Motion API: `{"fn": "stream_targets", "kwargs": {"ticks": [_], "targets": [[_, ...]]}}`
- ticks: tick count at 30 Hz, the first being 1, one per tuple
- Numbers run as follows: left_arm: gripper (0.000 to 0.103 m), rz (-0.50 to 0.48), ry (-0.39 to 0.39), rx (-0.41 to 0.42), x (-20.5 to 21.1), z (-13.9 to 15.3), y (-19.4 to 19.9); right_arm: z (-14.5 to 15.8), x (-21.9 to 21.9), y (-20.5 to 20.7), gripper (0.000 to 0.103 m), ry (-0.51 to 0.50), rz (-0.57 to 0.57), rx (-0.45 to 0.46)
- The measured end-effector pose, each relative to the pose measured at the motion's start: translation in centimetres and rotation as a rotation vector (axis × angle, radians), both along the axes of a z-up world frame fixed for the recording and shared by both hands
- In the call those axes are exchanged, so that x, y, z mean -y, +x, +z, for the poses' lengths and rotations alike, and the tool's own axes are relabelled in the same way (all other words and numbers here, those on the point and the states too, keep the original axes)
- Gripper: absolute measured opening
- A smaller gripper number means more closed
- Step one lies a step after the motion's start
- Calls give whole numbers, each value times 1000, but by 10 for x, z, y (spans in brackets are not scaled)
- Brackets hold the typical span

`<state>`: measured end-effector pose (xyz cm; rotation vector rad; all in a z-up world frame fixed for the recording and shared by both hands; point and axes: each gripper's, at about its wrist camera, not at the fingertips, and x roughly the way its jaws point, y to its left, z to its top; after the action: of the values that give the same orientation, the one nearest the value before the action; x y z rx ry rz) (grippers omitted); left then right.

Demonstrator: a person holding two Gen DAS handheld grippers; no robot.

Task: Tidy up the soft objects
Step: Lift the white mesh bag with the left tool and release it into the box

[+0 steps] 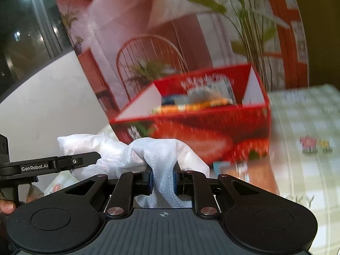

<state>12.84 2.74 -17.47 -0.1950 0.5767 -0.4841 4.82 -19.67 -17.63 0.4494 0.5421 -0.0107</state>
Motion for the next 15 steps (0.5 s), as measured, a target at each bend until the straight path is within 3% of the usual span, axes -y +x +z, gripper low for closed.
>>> {"fn": "stream_targets", "kwargs": {"ticks": [8,15], "targets": [[29,-18,13,103,14,44,17,42,14,13,15,-53,2,110],[29,-14,9,165,32,76,63,75,38,52,15,-130,-5,175]]}}
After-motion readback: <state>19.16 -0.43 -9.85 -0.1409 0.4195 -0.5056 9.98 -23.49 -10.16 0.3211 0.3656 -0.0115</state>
